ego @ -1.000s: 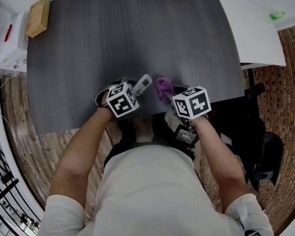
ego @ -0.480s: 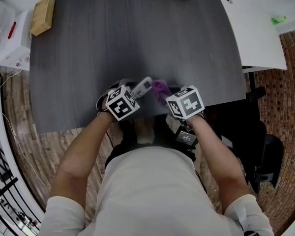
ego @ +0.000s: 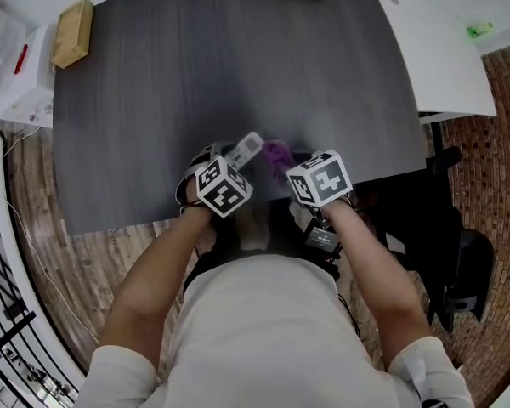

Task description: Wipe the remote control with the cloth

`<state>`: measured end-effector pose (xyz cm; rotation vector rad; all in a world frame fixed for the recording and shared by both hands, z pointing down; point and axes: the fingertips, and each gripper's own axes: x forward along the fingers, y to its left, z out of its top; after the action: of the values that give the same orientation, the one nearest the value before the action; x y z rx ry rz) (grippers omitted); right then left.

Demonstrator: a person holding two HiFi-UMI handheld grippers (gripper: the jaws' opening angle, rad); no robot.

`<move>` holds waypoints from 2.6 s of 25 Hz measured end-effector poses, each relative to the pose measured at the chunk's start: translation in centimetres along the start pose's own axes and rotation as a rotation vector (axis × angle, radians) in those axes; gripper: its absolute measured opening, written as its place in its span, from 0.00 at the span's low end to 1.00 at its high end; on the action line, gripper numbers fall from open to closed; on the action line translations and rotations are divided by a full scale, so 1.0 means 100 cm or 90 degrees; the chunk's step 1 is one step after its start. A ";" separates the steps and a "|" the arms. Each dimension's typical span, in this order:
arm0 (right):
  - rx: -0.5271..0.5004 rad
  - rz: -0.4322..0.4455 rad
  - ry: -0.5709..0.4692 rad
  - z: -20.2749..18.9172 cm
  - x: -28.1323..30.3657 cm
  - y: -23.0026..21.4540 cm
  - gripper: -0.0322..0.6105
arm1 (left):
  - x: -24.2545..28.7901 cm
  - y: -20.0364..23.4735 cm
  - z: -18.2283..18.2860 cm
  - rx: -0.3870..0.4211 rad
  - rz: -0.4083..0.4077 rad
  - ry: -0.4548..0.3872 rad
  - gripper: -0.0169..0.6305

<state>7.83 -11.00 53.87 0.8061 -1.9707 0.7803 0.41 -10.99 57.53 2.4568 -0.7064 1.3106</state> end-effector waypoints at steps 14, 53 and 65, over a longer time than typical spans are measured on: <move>0.039 0.014 -0.102 0.027 -0.023 -0.008 0.21 | -0.036 0.001 0.022 -0.642 -0.391 -0.259 0.40; -0.551 -0.136 -0.091 0.069 -0.062 0.089 0.21 | -0.103 0.058 0.052 -0.940 -0.555 -0.682 0.40; -0.163 0.193 -0.254 0.091 -0.114 0.097 0.21 | -0.149 0.063 0.065 -0.903 -0.724 -0.801 0.40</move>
<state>1.09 -9.33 37.80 0.5458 -2.5304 0.5457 -5.49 -14.87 41.58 1.4784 -0.1078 -0.9830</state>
